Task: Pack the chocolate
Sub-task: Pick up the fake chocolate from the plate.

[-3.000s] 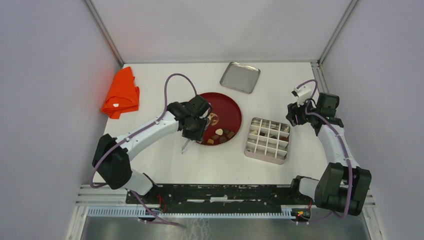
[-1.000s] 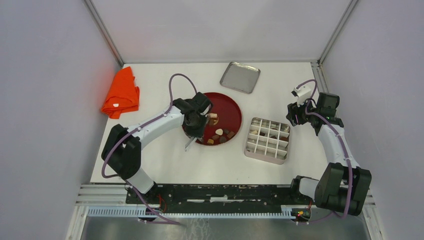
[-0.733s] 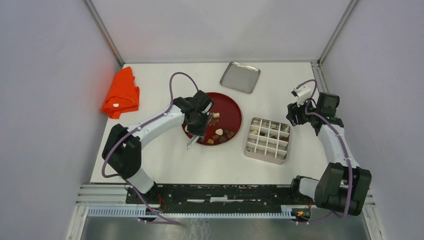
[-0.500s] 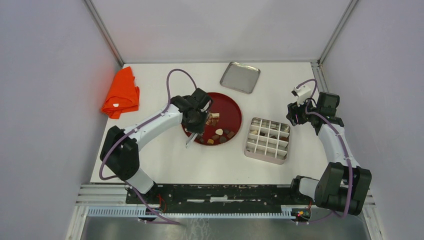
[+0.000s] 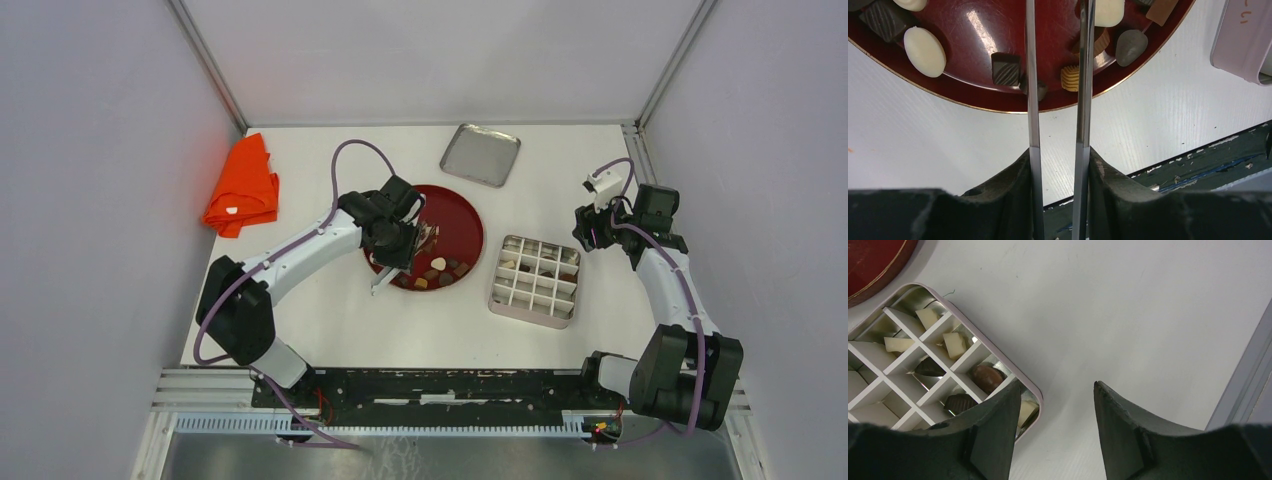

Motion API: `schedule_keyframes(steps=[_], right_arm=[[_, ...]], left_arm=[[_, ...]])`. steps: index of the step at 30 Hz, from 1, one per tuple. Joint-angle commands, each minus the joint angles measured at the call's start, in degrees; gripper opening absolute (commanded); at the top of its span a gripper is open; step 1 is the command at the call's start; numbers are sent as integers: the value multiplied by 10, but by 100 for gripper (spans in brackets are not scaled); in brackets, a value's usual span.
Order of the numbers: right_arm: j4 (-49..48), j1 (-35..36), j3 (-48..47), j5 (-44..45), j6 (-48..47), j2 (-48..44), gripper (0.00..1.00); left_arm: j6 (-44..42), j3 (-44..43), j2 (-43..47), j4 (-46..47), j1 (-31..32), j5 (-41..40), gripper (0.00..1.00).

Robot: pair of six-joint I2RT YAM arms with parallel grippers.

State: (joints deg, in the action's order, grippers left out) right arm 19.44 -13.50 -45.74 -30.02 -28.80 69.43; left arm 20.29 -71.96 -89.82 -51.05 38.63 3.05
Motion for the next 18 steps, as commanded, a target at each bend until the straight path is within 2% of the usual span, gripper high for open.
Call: schedule_keyframes(steps=[1,18], right_arm=[[-3,0,-23,-14,-5,0,61],[-2,1,-23,-14,-5,4,62]], left_arm=[[-24,-9,15,0,-1,5,44],[-19,15,5,2,0,16,42]])
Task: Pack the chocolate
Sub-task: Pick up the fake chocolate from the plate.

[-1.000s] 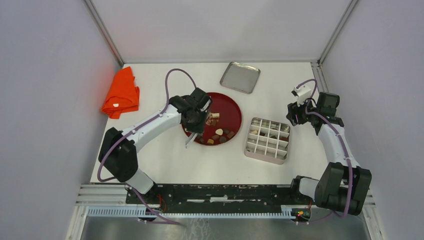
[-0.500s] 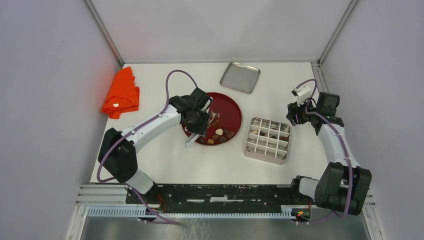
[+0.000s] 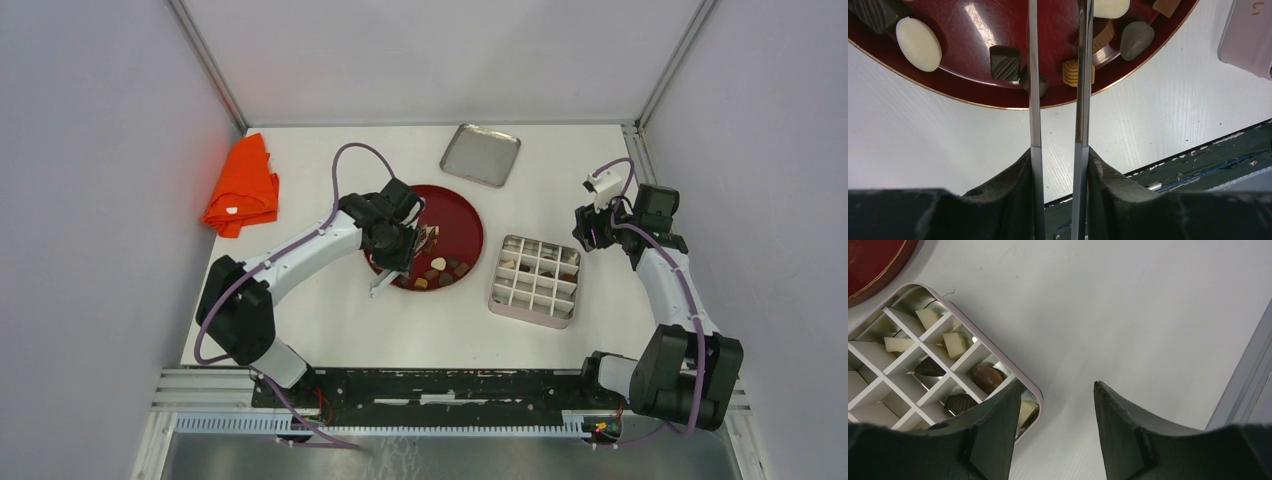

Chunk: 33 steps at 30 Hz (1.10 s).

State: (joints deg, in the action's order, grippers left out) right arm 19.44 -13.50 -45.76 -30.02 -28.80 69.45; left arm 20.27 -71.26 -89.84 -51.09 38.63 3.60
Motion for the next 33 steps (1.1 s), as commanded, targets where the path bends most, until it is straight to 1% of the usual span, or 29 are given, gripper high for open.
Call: schedule_keyframes(steps=[1,9,17,25,33], right_arm=[[-2,1,-23,-14,-6,4,62],[-1,1,-23,-14,-6,2,62],[-1,1,-23,-14,-6,2,62],[-1,1,-23,-14,-6,2,62],[-1,1,-23,-14,-7,2,62]], left_arm=[[-18,11,4,2,0,8,42],[-16,15,-4,9,6,19,42],[-9,15,6,14,9,27,43],[-2,20,-6,4,10,-5,43],[1,19,-21,3,16,-3,43]])
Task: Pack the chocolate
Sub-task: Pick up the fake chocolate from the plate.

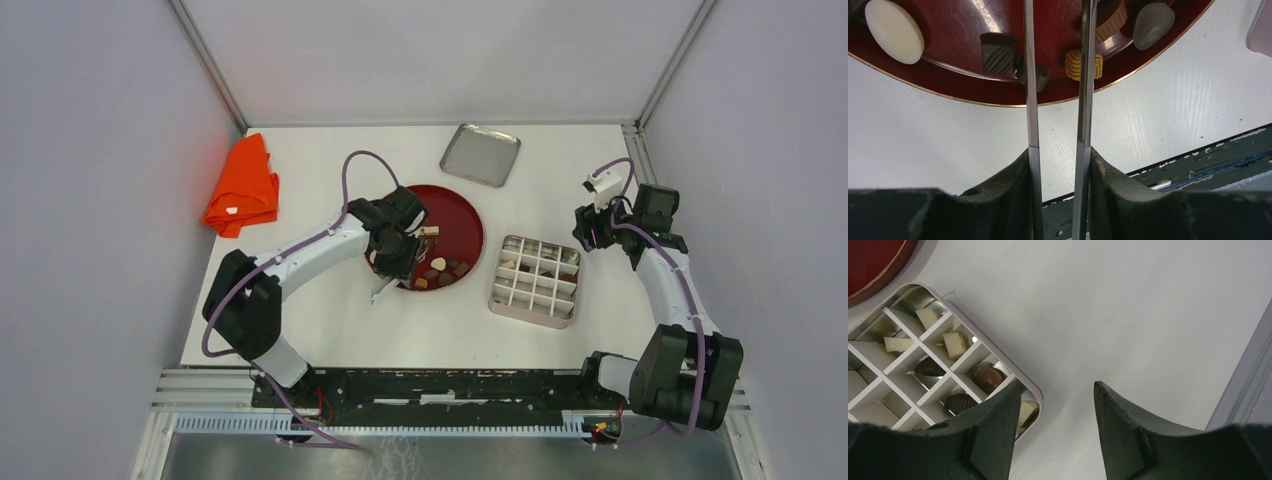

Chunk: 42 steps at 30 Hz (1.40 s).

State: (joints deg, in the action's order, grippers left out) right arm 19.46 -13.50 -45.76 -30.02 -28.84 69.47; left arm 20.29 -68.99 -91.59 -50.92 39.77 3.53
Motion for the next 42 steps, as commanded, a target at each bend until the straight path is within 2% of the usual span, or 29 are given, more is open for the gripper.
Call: schedule_keyframes(steps=[1,5,8,10,12,32,36,40,42], right_arm=[[-1,1,-23,-14,-7,2,62],[-1,1,-24,-14,-8,2,62],[0,1,-24,-14,-8,1,62],[0,1,-24,-14,-8,0,62],[0,1,-24,-14,-9,0,62],[1,1,-24,-19,-9,0,62],[3,1,-25,-25,-10,0,62],[8,1,-26,-33,-17,2,62],[15,1,-28,-42,-27,5,62]], left_arm=[[1,-4,-5,1,6,-2,43],[1,-6,-13,0,7,-7,40],[2,-9,-14,1,8,-14,33],[2,-12,-13,-1,7,-18,23],[0,-12,-5,-2,6,-14,3],[15,11,111,14,5,-11,2],[8,31,164,63,6,36,2],[31,85,203,167,9,165,2],[48,109,210,217,22,198,2]])
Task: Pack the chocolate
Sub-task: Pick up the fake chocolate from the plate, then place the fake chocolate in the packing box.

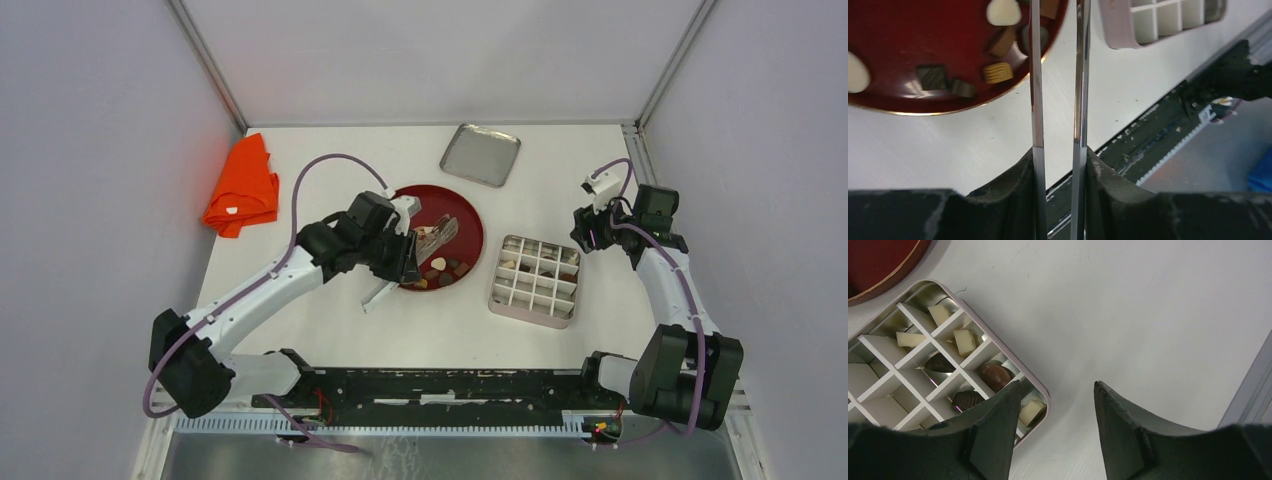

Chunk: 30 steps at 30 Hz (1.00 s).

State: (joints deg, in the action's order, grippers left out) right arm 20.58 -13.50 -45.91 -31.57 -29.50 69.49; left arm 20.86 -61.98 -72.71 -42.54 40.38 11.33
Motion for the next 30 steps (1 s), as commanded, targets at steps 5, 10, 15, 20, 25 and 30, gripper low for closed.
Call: schedule_keyframes(steps=[5,10,15,20,25,30], right_arm=[[9,1,-26,-39,-29,7,61],[10,1,-27,-38,-31,12,62],[12,2,-28,-40,-32,19,61],[13,3,-28,-40,-31,21,61],[14,4,-28,-41,-32,21,61],[15,4,-29,-41,-33,21,62]], left_arm=[[41,46,-12,164,74,135,2],[30,21,-56,152,134,88,2],[27,4,-87,133,163,54,2],[18,-24,-107,122,175,25,2],[1,-59,-131,110,181,18,2],[-21,-82,-158,77,186,-4,4]])
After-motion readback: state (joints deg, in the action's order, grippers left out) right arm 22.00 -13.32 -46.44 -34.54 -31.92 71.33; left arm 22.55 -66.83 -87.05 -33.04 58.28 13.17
